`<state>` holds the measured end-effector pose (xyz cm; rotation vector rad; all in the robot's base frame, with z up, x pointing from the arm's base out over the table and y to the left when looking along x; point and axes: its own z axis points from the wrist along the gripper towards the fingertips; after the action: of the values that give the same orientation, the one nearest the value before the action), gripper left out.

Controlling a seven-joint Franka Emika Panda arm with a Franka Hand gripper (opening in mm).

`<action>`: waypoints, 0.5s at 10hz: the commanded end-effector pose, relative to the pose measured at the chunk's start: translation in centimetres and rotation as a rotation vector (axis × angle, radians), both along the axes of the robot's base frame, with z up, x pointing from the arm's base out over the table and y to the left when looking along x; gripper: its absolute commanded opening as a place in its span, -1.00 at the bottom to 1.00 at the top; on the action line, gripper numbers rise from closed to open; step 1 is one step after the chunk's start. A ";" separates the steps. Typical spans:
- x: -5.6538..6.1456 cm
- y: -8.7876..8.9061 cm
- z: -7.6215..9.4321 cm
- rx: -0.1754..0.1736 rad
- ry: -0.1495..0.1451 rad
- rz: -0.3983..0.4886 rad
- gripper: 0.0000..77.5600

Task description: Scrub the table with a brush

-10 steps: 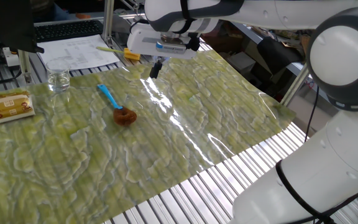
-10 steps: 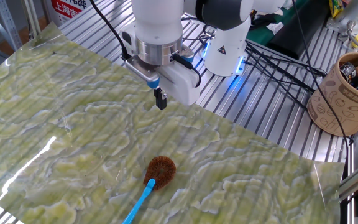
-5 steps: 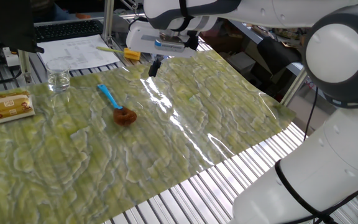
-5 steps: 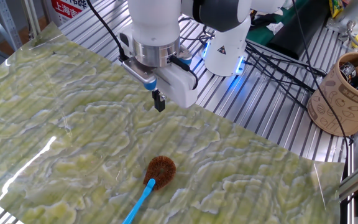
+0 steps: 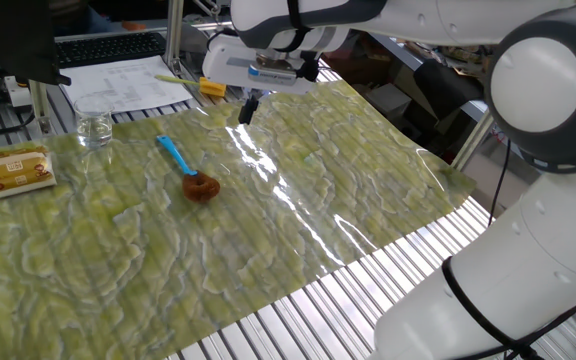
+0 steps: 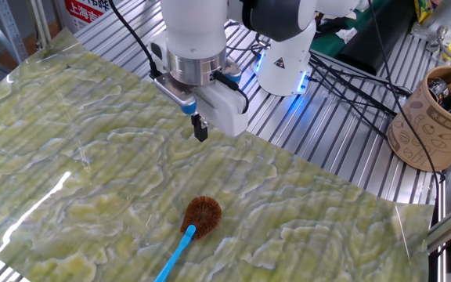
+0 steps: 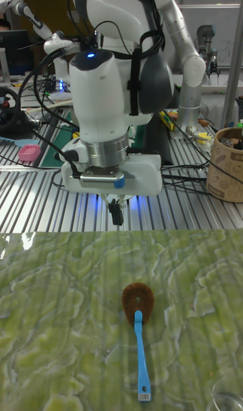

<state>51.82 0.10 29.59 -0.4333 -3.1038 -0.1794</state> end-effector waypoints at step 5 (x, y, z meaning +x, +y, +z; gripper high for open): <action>2.4 -0.2 -0.6 0.013 -0.024 -0.037 -1.00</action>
<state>54.07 -0.06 28.82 -0.4871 -3.1154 -0.2048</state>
